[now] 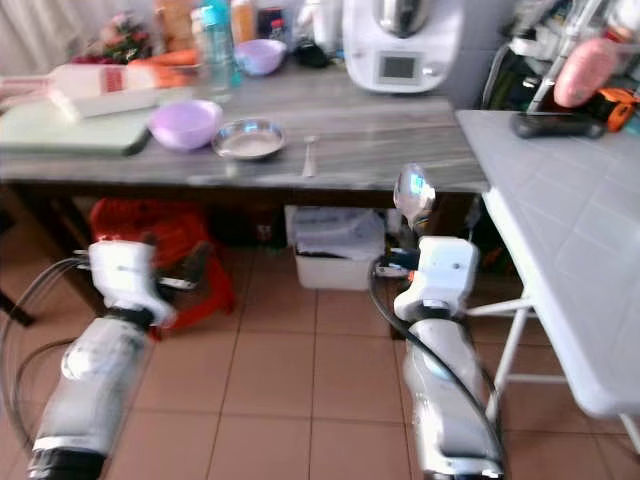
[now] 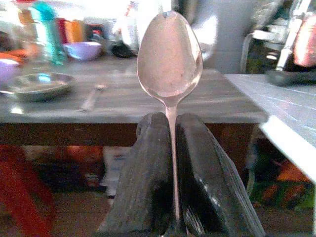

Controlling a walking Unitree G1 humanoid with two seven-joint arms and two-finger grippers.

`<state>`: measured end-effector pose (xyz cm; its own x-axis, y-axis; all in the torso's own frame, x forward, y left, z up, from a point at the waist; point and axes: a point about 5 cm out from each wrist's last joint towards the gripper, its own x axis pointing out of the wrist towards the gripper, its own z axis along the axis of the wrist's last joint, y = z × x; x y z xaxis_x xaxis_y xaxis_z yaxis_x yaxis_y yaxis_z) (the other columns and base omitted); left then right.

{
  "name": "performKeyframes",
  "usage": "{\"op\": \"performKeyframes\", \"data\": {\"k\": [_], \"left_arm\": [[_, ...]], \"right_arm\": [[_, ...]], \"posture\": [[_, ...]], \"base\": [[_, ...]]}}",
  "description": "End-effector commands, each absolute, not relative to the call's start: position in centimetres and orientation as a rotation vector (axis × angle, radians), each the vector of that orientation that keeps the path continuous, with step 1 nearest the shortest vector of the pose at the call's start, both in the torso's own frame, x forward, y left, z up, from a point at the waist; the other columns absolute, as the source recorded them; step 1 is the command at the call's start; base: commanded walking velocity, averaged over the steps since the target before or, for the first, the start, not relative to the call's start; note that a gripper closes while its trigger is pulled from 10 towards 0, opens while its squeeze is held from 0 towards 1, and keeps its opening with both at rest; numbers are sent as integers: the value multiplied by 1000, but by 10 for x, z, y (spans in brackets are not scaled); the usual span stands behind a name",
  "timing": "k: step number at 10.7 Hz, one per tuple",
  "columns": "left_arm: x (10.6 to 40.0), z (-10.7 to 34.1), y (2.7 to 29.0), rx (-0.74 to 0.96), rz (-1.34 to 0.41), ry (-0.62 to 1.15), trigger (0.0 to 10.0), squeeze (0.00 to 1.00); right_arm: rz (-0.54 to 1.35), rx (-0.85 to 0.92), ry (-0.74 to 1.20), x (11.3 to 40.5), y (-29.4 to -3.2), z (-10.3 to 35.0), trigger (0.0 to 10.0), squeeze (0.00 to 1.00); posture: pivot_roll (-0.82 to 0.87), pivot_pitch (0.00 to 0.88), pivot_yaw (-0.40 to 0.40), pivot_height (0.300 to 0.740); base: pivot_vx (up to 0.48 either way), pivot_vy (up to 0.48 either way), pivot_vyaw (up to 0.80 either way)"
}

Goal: Setting the table

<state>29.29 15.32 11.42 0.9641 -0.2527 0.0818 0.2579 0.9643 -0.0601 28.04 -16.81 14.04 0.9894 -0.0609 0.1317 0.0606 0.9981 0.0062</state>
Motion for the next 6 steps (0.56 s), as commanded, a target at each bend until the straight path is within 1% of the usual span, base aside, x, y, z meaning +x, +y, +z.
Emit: {"op": "performKeyframes", "data": {"k": [1, 5, 6], "left_arm": [[294, 119, 165, -50, -228, -85, 10000, 0], [295, 119, 164, -49, -232, -82, 10000, 0], [295, 119, 163, -49, -232, -82, 10000, 0]], "right_arm": [[-43, 15, -163, 283, -162, 147, 10000, 0], [-45, 15, -159, 283, -162, 147, 10000, 0], [-44, 16, -158, 283, -162, 146, 10000, 0]], "posture": [[79, 53, -11, 740], [79, 54, -10, 740], [79, 54, -10, 740]], "base": [[345, 0, 0], [344, 0, 0], [345, 0, 400]]}}
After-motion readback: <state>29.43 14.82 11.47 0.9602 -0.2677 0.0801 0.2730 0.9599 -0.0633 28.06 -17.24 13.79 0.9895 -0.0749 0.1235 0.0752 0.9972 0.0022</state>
